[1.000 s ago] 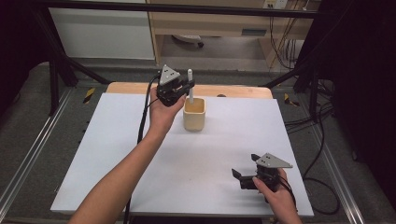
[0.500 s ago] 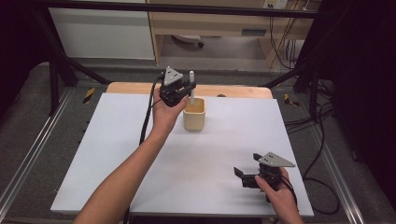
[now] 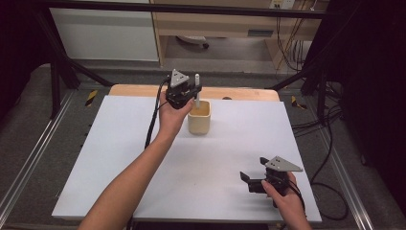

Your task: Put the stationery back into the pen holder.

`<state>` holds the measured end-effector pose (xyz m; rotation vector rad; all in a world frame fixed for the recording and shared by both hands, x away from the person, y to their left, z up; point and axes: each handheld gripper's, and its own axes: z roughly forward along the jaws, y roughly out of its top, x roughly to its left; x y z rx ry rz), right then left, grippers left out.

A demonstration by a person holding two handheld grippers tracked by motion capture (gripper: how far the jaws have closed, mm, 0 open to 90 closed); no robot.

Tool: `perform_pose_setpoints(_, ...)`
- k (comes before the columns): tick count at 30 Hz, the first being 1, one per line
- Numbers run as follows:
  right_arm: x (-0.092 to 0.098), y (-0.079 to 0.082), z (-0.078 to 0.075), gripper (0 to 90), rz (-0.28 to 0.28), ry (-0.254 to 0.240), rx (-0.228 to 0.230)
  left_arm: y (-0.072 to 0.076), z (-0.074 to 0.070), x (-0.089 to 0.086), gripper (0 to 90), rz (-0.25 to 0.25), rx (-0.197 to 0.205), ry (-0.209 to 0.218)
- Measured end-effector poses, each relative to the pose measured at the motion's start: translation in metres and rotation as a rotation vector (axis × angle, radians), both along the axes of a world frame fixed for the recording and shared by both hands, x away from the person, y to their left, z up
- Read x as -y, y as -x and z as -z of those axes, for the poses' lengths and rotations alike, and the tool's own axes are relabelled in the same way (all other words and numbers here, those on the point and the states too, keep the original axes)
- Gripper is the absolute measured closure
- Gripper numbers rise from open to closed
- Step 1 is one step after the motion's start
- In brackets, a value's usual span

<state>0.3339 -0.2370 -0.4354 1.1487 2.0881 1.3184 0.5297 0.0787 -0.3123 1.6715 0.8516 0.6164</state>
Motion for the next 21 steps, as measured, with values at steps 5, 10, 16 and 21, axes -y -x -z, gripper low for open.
perform_pose_setpoints(5, -0.001, 0.0, 0.0, 3.6, -0.005, 0.018, 0.002, -0.003, 0.006, 0.004, 78.7, 0.004, -0.011, -0.008)
perform_pose_setpoints(10, -0.002, 0.0, 0.0, 3.6, -0.006, 0.021, 0.001, -0.006, 0.013, 0.006, 78.7, 0.001, -0.03, -0.013)
perform_pose_setpoints(16, -0.001, 0.0, 0.0, 3.6, -0.007, 0.021, 0.001, -0.008, 0.019, 0.008, 78.7, -0.001, -0.046, -0.004)
perform_pose_setpoints(21, 0.0, 0.0, 0.001, 3.5, -0.007, 0.022, -0.001, -0.008, 0.026, 0.009, 78.7, -0.001, -0.059, -0.003)
